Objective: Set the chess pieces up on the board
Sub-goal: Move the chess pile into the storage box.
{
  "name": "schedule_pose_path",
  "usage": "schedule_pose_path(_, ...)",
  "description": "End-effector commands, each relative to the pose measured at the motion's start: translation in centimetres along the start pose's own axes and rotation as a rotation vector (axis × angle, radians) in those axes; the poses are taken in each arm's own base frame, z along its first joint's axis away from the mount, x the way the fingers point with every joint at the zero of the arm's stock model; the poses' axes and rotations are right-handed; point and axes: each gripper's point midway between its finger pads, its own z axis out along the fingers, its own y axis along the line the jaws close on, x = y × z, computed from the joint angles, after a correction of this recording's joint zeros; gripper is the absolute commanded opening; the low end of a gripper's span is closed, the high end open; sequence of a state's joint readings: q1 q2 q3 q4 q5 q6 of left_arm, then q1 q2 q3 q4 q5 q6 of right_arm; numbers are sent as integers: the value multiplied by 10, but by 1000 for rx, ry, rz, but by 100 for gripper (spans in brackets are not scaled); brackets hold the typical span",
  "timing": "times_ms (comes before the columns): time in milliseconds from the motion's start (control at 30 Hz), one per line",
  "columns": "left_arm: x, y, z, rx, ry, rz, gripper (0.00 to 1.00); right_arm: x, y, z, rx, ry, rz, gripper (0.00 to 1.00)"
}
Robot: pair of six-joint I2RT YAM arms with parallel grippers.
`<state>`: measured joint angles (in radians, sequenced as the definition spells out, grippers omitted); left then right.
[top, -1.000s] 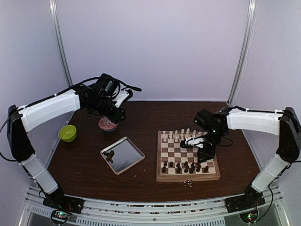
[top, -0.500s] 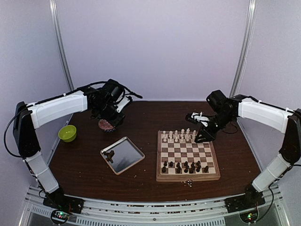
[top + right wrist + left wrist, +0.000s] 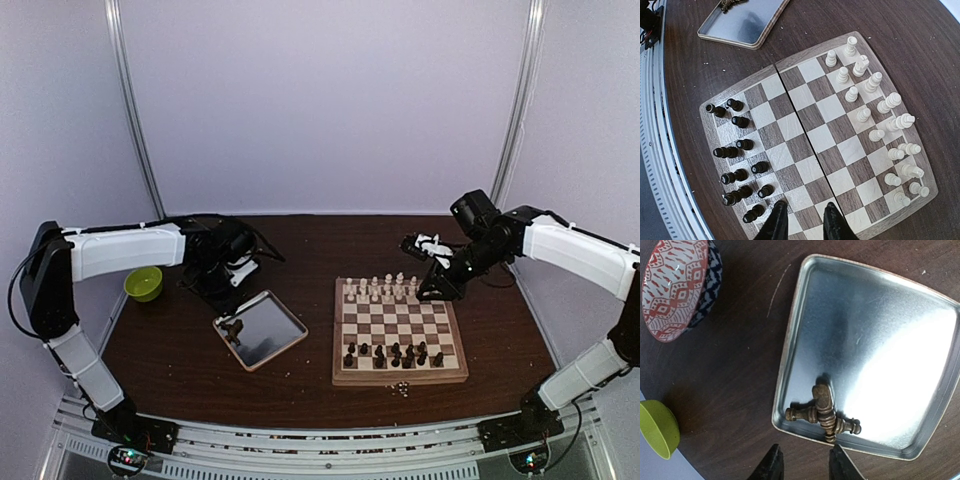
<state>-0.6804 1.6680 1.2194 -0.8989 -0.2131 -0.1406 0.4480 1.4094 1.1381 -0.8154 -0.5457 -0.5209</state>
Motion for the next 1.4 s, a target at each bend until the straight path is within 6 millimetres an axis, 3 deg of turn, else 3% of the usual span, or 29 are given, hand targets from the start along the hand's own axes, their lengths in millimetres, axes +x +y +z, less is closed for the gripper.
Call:
schedule_pose_path(0,7,-8,10,43,55,-10,34,0,-1,-5,26,-13,-20,27)
schedule_pose_path(433,28,-17,35,67,168,1,38,5,-3,-3,34,2,-25,27)
schedule_pose_path(667,28,-14,40,40,176,-41,38,6,-3,-1,30,11,-23,27)
schedule_pose_path(900,10,-5,35,0,113,-353,40,8,-3,2,24,21,-21,27)
schedule_pose_path(1067,-4,-15,36,68,74,-557,39,10,-3,3,23,28,-21,27)
schedule_pose_path(1367,5,-6,42,17,74,-772,39,14,-4,6,19,46,-21,27)
